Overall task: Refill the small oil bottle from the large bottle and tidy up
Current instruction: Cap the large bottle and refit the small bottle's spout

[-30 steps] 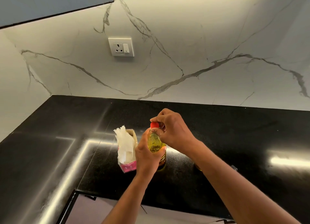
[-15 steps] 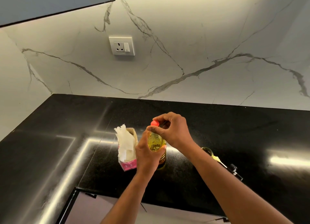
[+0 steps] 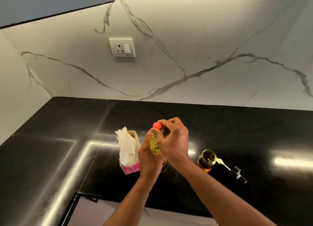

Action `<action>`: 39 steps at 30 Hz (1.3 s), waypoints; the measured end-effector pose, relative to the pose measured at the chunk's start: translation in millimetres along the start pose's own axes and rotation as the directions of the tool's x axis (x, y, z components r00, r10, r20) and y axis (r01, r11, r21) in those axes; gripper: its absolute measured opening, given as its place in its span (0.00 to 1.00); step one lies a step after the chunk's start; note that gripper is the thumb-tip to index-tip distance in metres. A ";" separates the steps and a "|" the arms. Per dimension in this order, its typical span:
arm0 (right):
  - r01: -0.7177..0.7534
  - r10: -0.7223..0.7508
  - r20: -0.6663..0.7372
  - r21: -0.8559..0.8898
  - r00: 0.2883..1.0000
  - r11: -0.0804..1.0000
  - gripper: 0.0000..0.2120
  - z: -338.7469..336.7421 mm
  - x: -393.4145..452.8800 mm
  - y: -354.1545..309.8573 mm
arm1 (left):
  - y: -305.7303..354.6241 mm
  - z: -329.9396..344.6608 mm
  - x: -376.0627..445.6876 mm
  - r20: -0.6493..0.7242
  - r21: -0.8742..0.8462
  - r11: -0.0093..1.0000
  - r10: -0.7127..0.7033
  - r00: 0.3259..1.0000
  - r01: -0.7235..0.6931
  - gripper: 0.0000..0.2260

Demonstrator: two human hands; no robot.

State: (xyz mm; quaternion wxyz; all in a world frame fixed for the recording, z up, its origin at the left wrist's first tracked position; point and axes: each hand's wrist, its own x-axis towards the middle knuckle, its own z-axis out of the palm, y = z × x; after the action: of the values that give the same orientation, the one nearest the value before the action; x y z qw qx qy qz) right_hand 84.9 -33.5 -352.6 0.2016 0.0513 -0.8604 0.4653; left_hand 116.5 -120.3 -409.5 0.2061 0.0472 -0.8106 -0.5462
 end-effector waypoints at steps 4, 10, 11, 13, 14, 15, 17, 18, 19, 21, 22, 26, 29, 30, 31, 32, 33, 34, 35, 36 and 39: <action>-0.059 0.060 0.002 0.092 0.998 0.994 0.18 -2.0 -1.4 -1.9 | -1.4 -2.3 -2.6 0.007 -0.017 1.000 -0.013 1.000 0.013 0.26; -0.101 0.044 0.291 0.182 0.956 0.978 0.22 -19.4 15.0 2.8 | -4.6 0.3 0.2 0.031 0.008 1.000 -0.031 0.999 0.030 0.29; -0.090 0.036 0.300 0.165 0.953 0.982 0.20 -19.4 16.1 3.5 | -4.5 0.8 0.1 0.030 0.016 1.000 -0.023 0.999 0.022 0.30; -0.075 0.033 0.287 0.138 0.957 0.988 0.18 -18.7 16.6 4.1 | -2.7 1.0 -0.7 0.023 0.028 0.999 -0.023 0.999 0.023 0.30; -0.067 0.029 0.277 0.127 0.960 0.990 0.17 -17.9 16.0 3.8 | -0.7 0.8 -1.2 0.018 0.034 0.999 -0.029 0.999 0.029 0.30; -0.055 0.023 0.259 0.118 0.966 0.991 0.17 -16.6 14.9 2.7 | 2.2 0.0 -1.7 0.014 0.029 0.999 -0.034 0.999 0.033 0.29; -0.031 0.012 0.196 0.095 0.981 0.995 0.17 -13.0 10.9 -1.0 | 6.2 -1.4 -2.6 0.007 0.003 1.000 -0.030 1.000 0.030 0.28; -0.025 0.012 0.155 0.079 0.988 0.997 0.17 -10.3 8.4 -2.6 | 8.3 -1.7 -2.9 0.006 -0.013 0.999 -0.030 1.000 0.030 0.28; -0.022 0.014 0.115 0.064 0.993 0.998 0.17 -7.5 5.9 -4.4 | 10.0 -2.0 -3.2 0.007 -0.028 0.999 -0.031 1.000 0.031 0.29; -0.037 0.033 0.066 0.059 0.997 0.998 0.18 -2.5 2.3 -6.5 | 8.9 -2.2 -3.2 0.007 -0.050 0.998 -0.032 0.999 0.033 0.28; -0.056 0.052 0.064 0.076 0.997 0.995 0.18 -0.8 1.9 -5.8 | 6.9 -2.3 -3.1 0.007 -0.054 0.998 -0.036 0.999 0.036 0.27; -0.168 0.113 0.223 0.245 0.968 0.955 0.20 -3.5 5.6 0.2 | -1.7 -4.4 -0.5 0.012 -0.054 0.998 -0.021 1.000 0.022 0.24; -0.176 0.107 0.279 0.235 0.954 0.956 0.18 -5.5 8.3 2.8 | 3.8 -5.1 -1.2 0.008 -0.035 0.999 0.018 1.000 -0.017 0.25; -0.165 0.106 0.263 0.216 0.959 0.962 0.18 -5.1 8.1 2.8 | 4.5 -4.5 -1.3 0.008 -0.042 0.999 0.021 1.000 -0.020 0.25; -0.153 0.103 0.239 0.199 0.966 0.968 0.18 -4.7 7.3 2.3 | 4.6 -3.7 -1.8 0.010 -0.050 0.999 0.021 1.000 -0.021 0.24; -0.141 0.101 0.211 0.188 0.972 0.972 0.18 -4.3 5.7 2.3 | 4.8 -2.5 -2.7 0.012 -0.058 0.998 0.016 1.000 -0.015 0.23; -0.129 0.095 0.184 0.183 0.978 0.975 0.18 -4.1 3.8 2.2 | 6.0 -2.2 -3.4 0.012 -0.064 0.998 0.013 1.000 -0.012 0.22; -0.114 0.087 0.158 0.174 0.984 0.978 0.18 -3.5 1.0 2.2 | 6.9 -1.3 -4.0 0.009 -0.064 0.998 0.017 1.000 -0.016 0.21; -0.100 0.078 0.135 0.169 0.988 0.981 0.18 -2.0 -2.0 -0.1 | 7.3 -2.4 -4.2 0.002 -0.058 0.998 0.026 1.000 -0.026 0.20; -0.095 0.078 0.107 0.163 0.991 0.982 0.18 -2.8 -5.1 -1.3 | 8.8 -0.4 -5.5 -0.002 -0.064 0.997 0.035 0.999 -0.036 0.18; -0.091 0.082 0.057 0.180 0.995 0.979 0.17 2.9 -11.3 -9.6 | 7.3 -2.9 -5.2 -0.030 -0.036 0.998 0.059 0.998 -0.060 0.15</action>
State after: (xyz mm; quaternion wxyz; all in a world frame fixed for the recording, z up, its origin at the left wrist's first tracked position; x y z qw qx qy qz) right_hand 97.0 -42.4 -350.9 0.1542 0.0434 -0.8203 0.5490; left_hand 123.5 -118.3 -403.4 0.2348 0.0272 -0.7982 -0.5541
